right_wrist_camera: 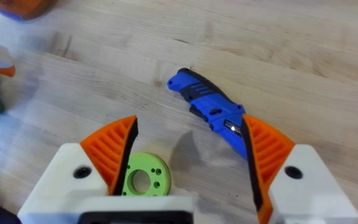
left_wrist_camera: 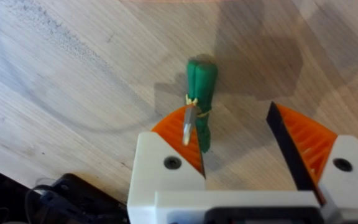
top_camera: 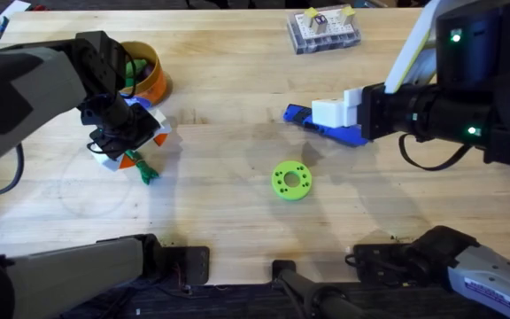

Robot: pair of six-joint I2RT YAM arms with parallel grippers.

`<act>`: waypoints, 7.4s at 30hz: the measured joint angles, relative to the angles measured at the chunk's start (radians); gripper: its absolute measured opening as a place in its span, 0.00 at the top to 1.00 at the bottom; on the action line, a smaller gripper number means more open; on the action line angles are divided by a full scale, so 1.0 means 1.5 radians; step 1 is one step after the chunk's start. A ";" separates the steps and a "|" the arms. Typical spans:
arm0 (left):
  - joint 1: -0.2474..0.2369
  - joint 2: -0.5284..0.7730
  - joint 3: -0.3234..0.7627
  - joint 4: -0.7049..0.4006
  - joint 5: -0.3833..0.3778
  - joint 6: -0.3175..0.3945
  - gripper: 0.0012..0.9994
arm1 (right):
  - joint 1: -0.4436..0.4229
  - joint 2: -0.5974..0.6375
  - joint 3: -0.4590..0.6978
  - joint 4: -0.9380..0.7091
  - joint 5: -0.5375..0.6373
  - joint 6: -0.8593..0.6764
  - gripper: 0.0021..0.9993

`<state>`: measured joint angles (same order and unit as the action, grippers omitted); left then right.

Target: Pick up the gripper from the table and insert it into the empty holder that is missing its gripper. Then pick up a screw, insert it into the mounting hole, and use the screwdriver to tighten it. Finally, clean up the table by picking up the vegetable and placing it into the bucket.

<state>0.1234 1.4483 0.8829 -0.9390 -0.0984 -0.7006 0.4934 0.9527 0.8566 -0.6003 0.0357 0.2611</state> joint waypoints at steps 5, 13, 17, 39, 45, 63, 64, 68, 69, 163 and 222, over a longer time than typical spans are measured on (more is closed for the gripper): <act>0.002 0.004 0.000 -0.004 -0.002 0.003 0.31 | -0.001 0.000 0.000 -0.007 0.000 0.000 0.03; 0.002 0.000 0.000 -0.054 0.006 0.006 0.31 | -0.001 0.000 0.000 -0.007 0.000 0.000 0.03; 0.002 -0.016 0.009 -0.105 0.003 0.008 0.31 | -0.001 0.000 0.000 -0.007 0.000 0.000 0.03; 0.081 -0.010 -0.054 0.002 -0.018 -0.004 0.31 | -0.001 0.000 0.000 -0.008 0.000 0.000 0.03; 0.083 -0.010 -0.057 0.017 -0.008 -0.012 0.56 | -0.001 0.000 0.000 -0.007 0.000 0.000 0.03; 0.082 -0.009 0.052 -0.070 0.025 0.013 0.98 | -0.001 0.000 0.000 -0.007 0.000 0.000 0.03; 0.082 -0.009 0.082 -0.072 0.036 0.021 0.98 | -0.001 0.000 0.000 -0.007 0.000 0.000 0.03; 0.082 -0.007 0.188 -0.070 0.064 0.047 0.98 | -0.001 0.000 0.000 -0.007 0.000 0.000 0.03; 0.082 -0.007 0.211 -0.069 0.069 0.051 0.98 | -0.001 0.000 0.000 -0.007 0.000 0.000 0.03; 0.081 -0.069 0.435 -0.384 0.153 0.302 0.01 | -0.001 0.000 0.000 -0.009 0.000 0.073 0.03; 0.081 -0.069 0.435 -0.384 0.153 0.302 0.01 | -0.001 0.000 0.000 -0.009 0.000 0.073 0.03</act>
<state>0.2447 1.3453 1.5360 -1.5150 0.1318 -0.2470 0.4923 0.9531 0.8562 -0.6144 0.0357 0.3714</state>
